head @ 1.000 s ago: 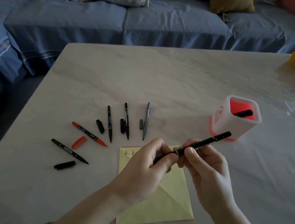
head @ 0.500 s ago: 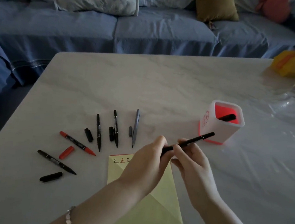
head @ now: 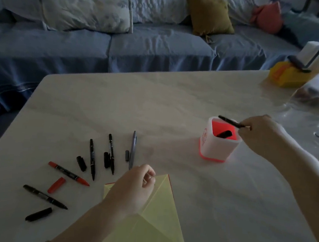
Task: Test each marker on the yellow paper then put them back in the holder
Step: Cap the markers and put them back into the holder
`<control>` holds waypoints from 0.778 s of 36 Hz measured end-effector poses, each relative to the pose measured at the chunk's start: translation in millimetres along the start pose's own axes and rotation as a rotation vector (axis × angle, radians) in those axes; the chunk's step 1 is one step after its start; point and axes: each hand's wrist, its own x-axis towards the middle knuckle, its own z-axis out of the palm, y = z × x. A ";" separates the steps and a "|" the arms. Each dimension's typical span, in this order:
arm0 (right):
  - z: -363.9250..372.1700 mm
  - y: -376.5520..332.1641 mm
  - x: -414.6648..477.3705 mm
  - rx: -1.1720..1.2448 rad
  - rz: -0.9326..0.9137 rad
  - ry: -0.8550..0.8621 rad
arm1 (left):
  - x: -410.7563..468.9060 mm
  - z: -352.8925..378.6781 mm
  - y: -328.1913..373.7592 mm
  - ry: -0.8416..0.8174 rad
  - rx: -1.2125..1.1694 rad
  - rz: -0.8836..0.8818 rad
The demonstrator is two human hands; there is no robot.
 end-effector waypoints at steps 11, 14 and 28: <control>36.2 -24.8 9.0 0.083 -0.007 0.168 | -11.3 -9.1 -21.1 0.051 -0.036 -0.060; 37.6 -32.0 -7.1 0.032 -0.101 0.277 | -12.9 -12.6 -31.9 0.078 0.006 -0.066; 168.8 -164.2 -42.7 0.316 -0.143 -0.449 | -37.9 -48.5 -68.3 0.159 -0.071 -0.203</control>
